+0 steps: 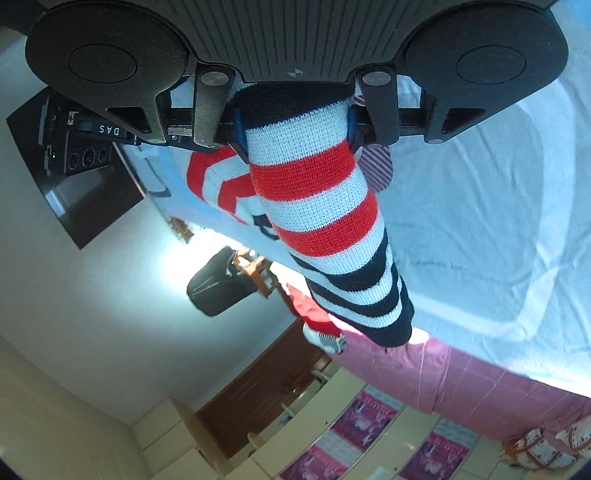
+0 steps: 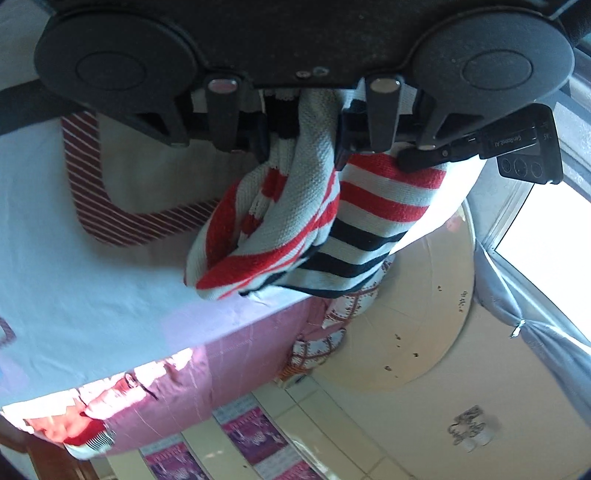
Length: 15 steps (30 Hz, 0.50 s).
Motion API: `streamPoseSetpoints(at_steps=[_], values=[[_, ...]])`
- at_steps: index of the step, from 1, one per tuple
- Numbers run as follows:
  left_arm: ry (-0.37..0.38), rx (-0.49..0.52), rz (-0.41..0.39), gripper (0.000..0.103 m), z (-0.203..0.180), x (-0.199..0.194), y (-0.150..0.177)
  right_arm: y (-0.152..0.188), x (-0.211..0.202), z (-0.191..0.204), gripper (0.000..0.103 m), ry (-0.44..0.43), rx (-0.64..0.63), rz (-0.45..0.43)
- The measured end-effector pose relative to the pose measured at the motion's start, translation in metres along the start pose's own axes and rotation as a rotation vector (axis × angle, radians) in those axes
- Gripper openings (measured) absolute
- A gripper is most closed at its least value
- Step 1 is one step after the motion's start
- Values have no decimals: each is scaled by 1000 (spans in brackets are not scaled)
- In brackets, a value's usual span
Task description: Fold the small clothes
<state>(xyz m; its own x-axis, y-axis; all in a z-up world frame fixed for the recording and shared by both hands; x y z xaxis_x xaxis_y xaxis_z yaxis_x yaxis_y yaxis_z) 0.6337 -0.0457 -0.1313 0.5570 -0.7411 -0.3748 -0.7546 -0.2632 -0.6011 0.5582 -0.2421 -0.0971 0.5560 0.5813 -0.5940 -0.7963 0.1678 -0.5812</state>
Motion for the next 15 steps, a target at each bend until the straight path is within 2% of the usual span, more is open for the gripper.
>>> streamPoseSetpoints(at_steps=[5,12,15], values=[[-4,-12,-77,46,13,-65,-2,-4,11,57,32,-58,-63,-1],[-108,-62,-128,46,78,-176,8,24,76,134,32,-149,-94,82],[-151,-138,-136,46,121,-210,23,45,110,155,32,-179,-76,148]])
Point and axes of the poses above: each gripper's, at about its wrist camera, not at the fingertips, and x roughly the way its jaws point, z to its left, y to its underside, the point moved 7 cm from there along x, roughly the way its jaws point, and after that the axes turned 6 degrees about y, right-handed, at the moved point
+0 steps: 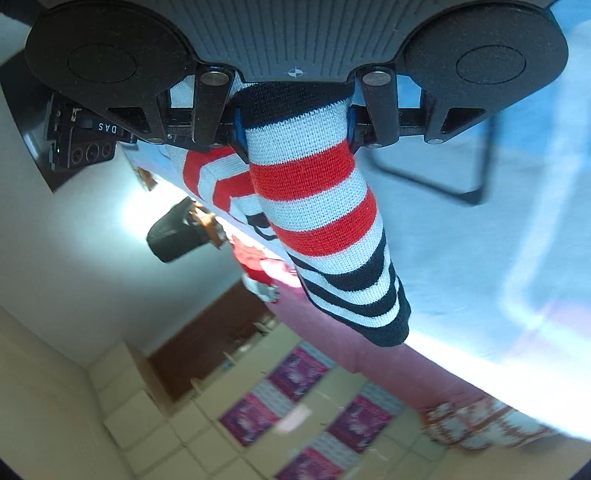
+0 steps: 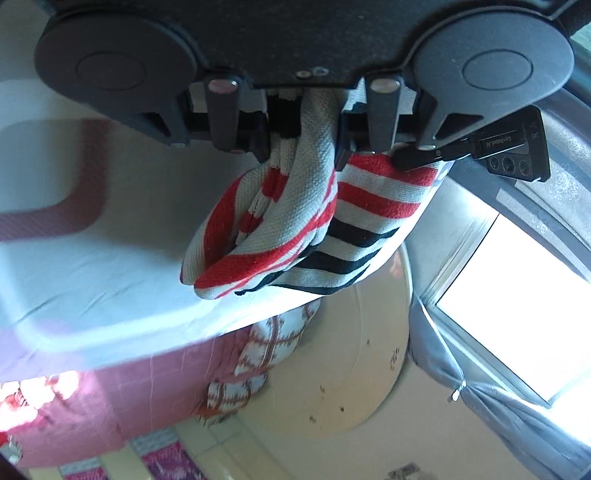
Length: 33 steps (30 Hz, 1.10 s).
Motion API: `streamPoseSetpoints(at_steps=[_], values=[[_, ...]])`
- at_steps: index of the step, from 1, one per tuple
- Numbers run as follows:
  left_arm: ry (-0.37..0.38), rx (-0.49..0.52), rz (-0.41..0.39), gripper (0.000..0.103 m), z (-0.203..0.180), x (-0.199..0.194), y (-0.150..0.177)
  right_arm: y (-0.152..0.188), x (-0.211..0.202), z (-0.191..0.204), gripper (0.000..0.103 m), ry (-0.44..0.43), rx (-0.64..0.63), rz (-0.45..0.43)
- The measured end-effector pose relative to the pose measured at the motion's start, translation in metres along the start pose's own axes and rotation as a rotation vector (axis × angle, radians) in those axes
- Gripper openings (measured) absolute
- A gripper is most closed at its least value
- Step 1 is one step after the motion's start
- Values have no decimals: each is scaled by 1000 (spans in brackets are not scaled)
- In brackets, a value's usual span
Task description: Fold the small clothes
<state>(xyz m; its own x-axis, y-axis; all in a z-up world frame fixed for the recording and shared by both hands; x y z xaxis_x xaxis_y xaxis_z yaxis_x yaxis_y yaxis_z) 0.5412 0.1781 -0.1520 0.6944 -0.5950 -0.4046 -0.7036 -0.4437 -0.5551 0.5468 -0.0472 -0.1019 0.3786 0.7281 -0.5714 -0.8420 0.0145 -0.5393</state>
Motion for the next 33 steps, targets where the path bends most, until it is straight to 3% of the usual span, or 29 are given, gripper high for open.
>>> streamPoseSetpoints(at_steps=[3,5,7,10,12,13,14,18,22,26,29,31,33], values=[[-51,-91,25,47,51,-11,19,23,40,2,36,7,56,86],[14,-168,-5,47,72,-18,31,36,53,0,40,38,65,100],[28,-182,-32,48,74,-20,36,37,47,-7,44,20,125,85],[-26,-117,-49,48,60,-26,37,30,21,-7,51,93,95,33],[-84,-46,-75,48,45,-36,32,21,-1,-3,44,148,36,-22],[-106,-5,-98,48,37,-44,31,17,-12,0,33,160,15,-45],[-125,23,-128,48,28,-52,30,14,-22,6,30,159,-3,-65],[-147,160,-149,48,-14,-69,20,16,-46,47,26,142,-133,-109],[-197,289,-71,48,-32,-57,38,41,-31,84,22,202,-340,-67],[-208,313,-61,48,-36,-65,53,69,-3,73,10,460,-481,37],[-287,367,-60,48,-38,-69,64,76,-7,72,10,479,-443,12],[-387,451,-48,48,-38,-73,77,78,-3,74,9,508,-461,7],[-419,480,-47,48,-39,-78,87,78,0,73,9,531,-479,-7]])
Point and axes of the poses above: each gripper's, at about its wrist camera, not at the fingertips, and x roughly the way its jaws point, z to its left, y to its underside, the point moved 7 cm from there along x, roughly the way its jaws point, and after that the axes turned 6 degrees about y, right-handed, at the moved point
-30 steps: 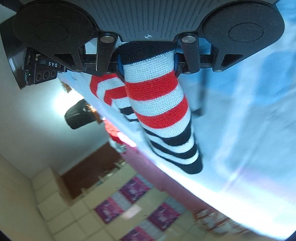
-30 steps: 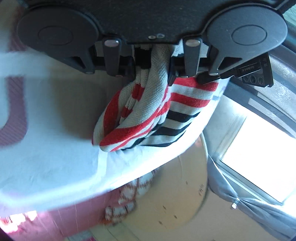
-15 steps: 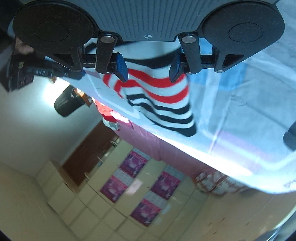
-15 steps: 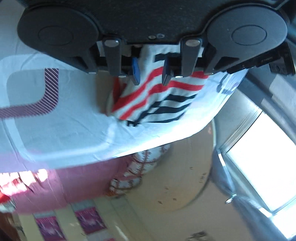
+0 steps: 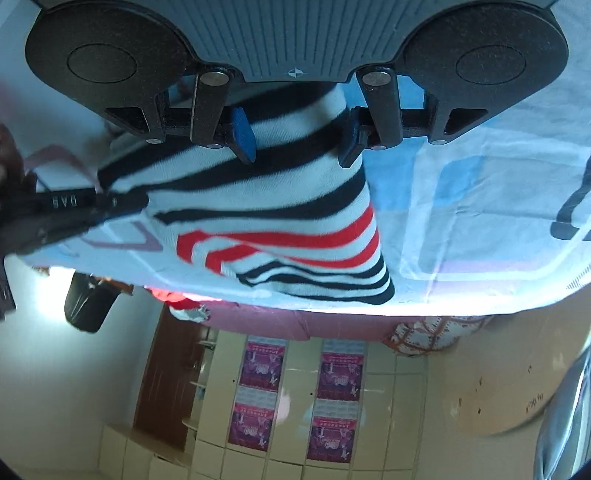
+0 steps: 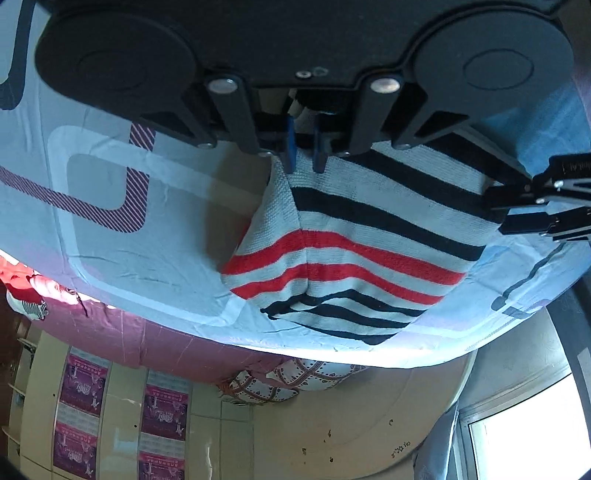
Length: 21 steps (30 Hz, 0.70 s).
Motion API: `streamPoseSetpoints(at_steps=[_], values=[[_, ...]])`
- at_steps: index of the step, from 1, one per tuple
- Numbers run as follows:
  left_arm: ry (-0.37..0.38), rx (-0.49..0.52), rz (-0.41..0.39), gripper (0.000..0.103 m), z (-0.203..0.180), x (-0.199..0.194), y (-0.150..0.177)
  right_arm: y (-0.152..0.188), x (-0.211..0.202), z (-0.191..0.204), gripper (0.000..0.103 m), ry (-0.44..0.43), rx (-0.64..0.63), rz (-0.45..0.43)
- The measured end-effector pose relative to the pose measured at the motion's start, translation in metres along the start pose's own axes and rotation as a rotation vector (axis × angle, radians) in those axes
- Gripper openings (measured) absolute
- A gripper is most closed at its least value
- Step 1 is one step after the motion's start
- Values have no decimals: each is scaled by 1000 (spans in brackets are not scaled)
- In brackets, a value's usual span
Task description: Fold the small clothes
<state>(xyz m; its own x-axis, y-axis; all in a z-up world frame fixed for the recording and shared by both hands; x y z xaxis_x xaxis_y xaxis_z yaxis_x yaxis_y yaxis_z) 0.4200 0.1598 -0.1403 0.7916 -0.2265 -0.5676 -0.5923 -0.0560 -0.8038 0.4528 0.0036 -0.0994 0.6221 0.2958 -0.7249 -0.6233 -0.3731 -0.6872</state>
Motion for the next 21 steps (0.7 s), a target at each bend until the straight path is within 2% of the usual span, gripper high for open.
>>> streamPoseSetpoints(at_steps=[3,5,6,8,9,10,11,12,14,15,16,21], values=[[-2,-39,2,48,4,-10,3,3,-1,-2,9,12,55,-18],[-2,-59,-2,48,5,-20,0,0,-15,-3,18,24,96,-42],[-2,-56,-16,48,5,-27,2,0,-26,-3,30,24,123,-63],[-16,-46,-43,51,2,-45,-1,4,-45,-3,31,17,154,-77],[-26,-46,-60,69,-2,-55,-1,8,-55,-3,31,11,173,-80],[-38,-45,-80,91,-4,-66,-2,12,-65,-3,31,0,194,-85],[-54,-40,-104,97,-8,-78,-3,17,-75,-2,32,-8,206,-89],[-68,-32,-125,101,-14,-91,-6,22,-85,0,38,-12,214,-96],[-89,-16,-130,103,-25,-113,-7,29,-108,3,66,-1,224,-127],[-107,-16,-132,103,-30,-124,-7,32,-120,3,88,10,230,-155],[-117,-17,-129,103,-34,-132,-5,34,-134,4,95,21,240,-192],[-132,-19,-124,103,-63,-171,7,46,-180,9,99,17,260,-221]])
Point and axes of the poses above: each gripper's, at about its wrist camera, not at the fingertips, and x roughly the way its jaws point, z to its left, y to its underside, the point moved 7 cm from there along x, roughly the way its jaws point, and after that the axes turned 6 degrees about y, right-handed, at the moved point
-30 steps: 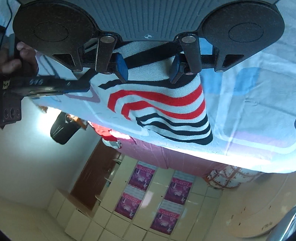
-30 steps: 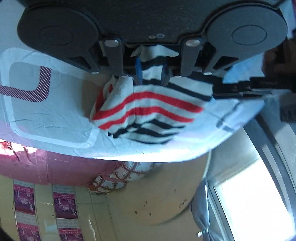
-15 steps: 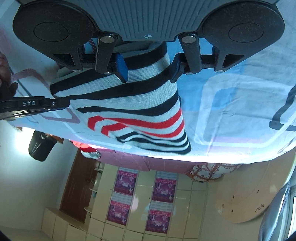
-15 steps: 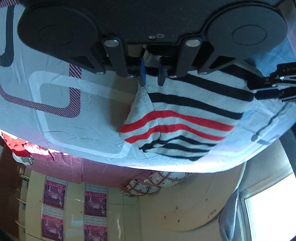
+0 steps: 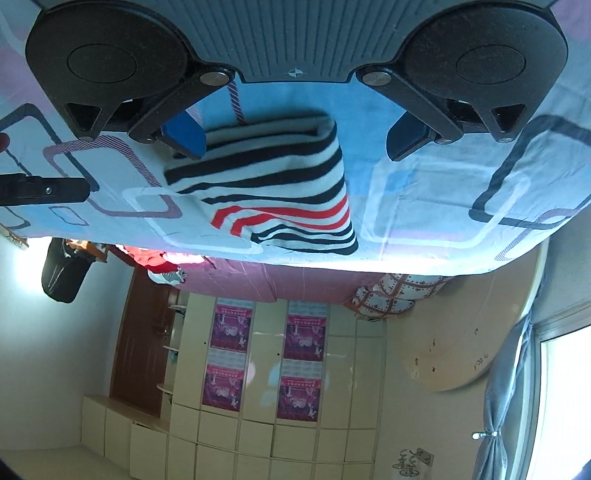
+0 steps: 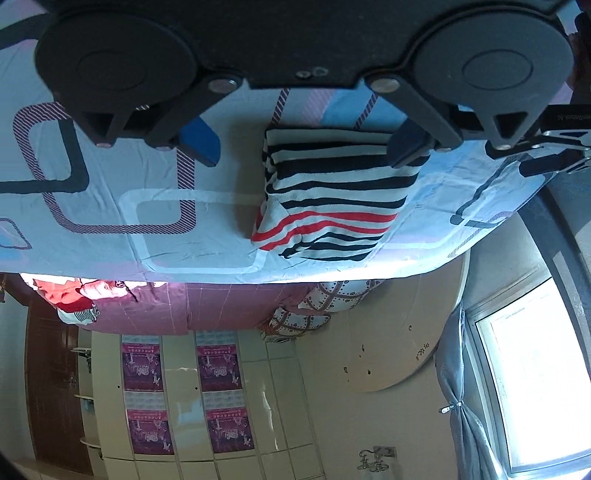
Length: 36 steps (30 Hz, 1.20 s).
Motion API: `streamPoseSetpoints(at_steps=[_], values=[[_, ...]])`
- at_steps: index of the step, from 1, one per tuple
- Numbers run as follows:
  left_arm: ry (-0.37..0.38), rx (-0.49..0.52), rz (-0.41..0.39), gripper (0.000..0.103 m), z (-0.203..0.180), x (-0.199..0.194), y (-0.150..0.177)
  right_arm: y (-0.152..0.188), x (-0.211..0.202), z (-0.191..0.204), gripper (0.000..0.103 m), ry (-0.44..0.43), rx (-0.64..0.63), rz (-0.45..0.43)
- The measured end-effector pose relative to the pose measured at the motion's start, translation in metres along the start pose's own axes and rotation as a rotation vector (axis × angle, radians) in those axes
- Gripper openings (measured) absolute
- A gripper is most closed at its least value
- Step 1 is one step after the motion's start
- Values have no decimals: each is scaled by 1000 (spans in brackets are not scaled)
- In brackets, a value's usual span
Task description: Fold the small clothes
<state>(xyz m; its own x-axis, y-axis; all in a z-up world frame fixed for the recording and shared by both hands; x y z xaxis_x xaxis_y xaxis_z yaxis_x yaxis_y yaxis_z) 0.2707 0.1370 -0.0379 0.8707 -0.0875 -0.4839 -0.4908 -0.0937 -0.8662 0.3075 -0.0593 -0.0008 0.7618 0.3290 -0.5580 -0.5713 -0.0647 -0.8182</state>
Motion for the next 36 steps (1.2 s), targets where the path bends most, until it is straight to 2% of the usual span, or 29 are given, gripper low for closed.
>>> streamPoseSetpoints(at_steps=[4,8,12,17,26,36], values=[[3,15,-36,103,-28,-39,6,12,-46,2,102,9,-14,-36],[19,27,-88,103,-56,-89,10,34,-95,-1,102,6,28,-31],[52,21,-109,103,-77,-139,22,53,-145,-4,102,53,65,-33],[58,14,-128,103,-90,-178,31,75,-181,5,102,147,-52,-56],[57,34,-156,103,-108,-204,36,77,-204,20,102,133,-75,-99],[40,31,-170,103,-102,-212,35,72,-202,31,102,113,-90,-115]])
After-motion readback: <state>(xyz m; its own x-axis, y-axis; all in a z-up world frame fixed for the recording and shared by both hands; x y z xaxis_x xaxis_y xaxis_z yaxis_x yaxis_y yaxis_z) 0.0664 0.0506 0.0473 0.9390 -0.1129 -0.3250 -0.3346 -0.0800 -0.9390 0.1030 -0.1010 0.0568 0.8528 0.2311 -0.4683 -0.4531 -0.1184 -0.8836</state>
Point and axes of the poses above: each gripper's, at about its wrist camera, not at the fingertips, and x roughly the way its jaws point, z to its left, y to its underside, the point moved 7 cm from there along x, roughly the way its jaws point, and after that the axes turned 6 degrees about y, right-handed, at the moved point
